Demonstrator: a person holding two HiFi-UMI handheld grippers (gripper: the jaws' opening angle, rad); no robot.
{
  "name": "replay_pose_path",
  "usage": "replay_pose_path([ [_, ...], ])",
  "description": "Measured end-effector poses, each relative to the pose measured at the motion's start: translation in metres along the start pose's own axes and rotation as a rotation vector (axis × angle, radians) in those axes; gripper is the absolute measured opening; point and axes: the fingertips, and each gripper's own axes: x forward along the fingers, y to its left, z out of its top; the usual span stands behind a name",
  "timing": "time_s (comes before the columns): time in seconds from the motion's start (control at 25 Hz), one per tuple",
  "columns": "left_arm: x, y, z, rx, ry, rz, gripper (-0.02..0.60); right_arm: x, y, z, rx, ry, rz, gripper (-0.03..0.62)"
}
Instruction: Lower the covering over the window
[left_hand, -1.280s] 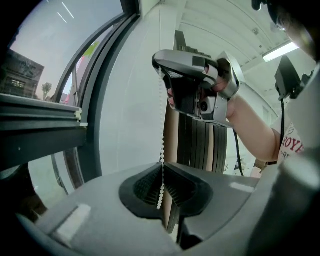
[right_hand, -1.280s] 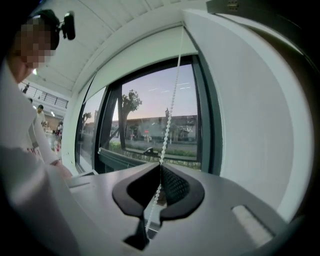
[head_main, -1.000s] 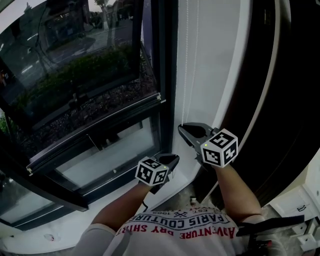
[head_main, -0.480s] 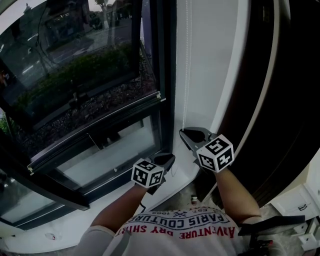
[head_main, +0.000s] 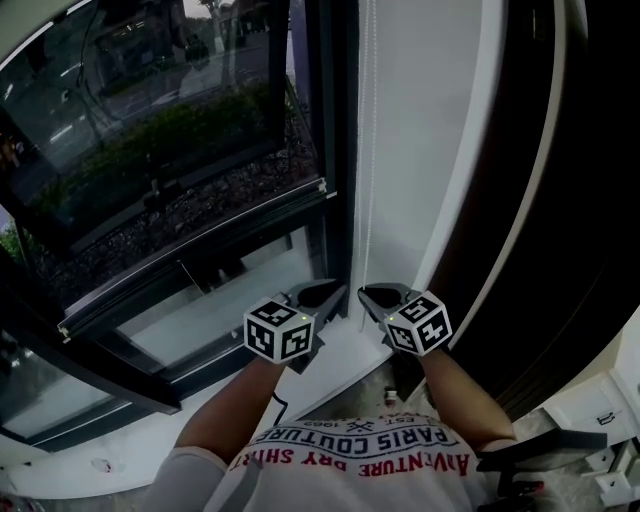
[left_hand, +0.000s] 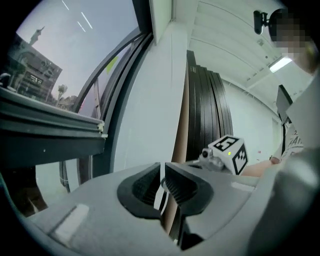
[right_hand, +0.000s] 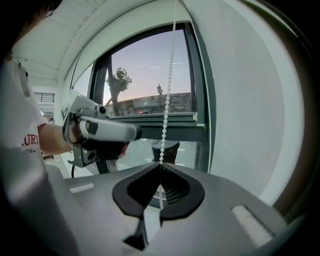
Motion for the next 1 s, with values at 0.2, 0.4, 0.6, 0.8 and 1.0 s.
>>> replay_pose_path([
  [0.2,0.003,-0.013,0.048,0.068,-0.05,-0.052,0.05,0.01,0.013,-0.023,0.01,0.047,0.038,0.008],
  [0.4,0.01,-0.019,0.091,0.136,-0.083,-0.072,0.061,0.02,0.027,-0.055,0.007,0.126,0.07,0.008],
  [0.6,0.017,-0.021,0.116,0.187,-0.102,-0.059,0.061,0.023,0.031,-0.066,0.053,0.11,0.08,0.008],
  [0.8,0.024,-0.025,0.126,0.202,-0.104,-0.063,0.061,0.023,0.031,-0.067,0.051,0.111,0.088,0.008],
  [1.0,0.027,-0.028,0.131,0.206,-0.107,-0.066,0.06,0.023,0.032,-0.067,0.047,0.103,0.081,0.008],
])
